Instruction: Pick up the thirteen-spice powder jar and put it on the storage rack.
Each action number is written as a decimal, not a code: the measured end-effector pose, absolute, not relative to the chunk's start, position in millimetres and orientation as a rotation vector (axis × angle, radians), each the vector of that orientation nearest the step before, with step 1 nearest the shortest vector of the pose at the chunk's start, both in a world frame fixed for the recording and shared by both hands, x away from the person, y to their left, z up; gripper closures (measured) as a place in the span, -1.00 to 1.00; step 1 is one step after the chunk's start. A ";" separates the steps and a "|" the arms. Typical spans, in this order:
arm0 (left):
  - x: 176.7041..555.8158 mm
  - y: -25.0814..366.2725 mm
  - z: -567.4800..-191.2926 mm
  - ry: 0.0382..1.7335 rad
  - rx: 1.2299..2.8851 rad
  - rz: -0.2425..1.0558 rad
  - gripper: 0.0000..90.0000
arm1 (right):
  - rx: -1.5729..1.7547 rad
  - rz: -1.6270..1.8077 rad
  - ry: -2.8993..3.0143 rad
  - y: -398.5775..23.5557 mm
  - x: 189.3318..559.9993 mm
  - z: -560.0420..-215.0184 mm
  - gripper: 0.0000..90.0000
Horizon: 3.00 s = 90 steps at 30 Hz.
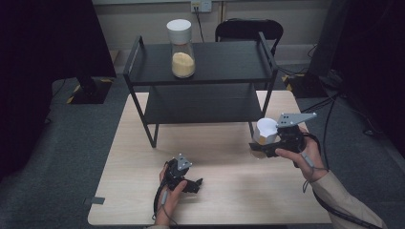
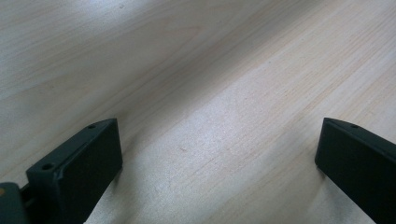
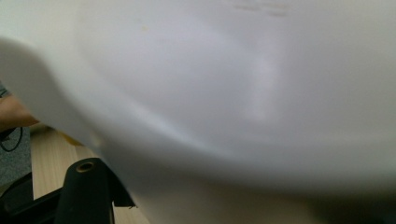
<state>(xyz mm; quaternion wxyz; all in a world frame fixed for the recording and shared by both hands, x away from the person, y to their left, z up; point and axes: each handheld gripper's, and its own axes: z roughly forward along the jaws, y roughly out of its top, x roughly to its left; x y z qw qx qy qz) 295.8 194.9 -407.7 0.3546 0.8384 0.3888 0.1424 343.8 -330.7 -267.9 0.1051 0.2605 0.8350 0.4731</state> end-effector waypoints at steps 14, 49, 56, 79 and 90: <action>295.8 194.9 -407.7 1.005 2.167 0.368 -1.00 | 0.729 1.411 2.477 -315.3 359.6 -238.8 -0.33; 296.0 195.0 -407.6 1.003 2.168 0.368 -1.00 | 0.713 1.423 2.448 -294.6 386.4 -165.3 -0.33; 296.0 195.0 -407.5 1.003 2.169 0.368 -1.00 | 0.710 1.418 2.441 -288.4 389.8 -152.1 -0.33; 296.1 195.0 -407.5 1.003 2.168 0.368 -1.00 | 0.692 1.403 2.416 -256.3 397.6 -109.0 -0.33; 296.0 194.9 -407.6 1.003 2.168 0.369 -1.00 | 0.701 1.412 2.390 -237.4 407.5 -89.5 -0.33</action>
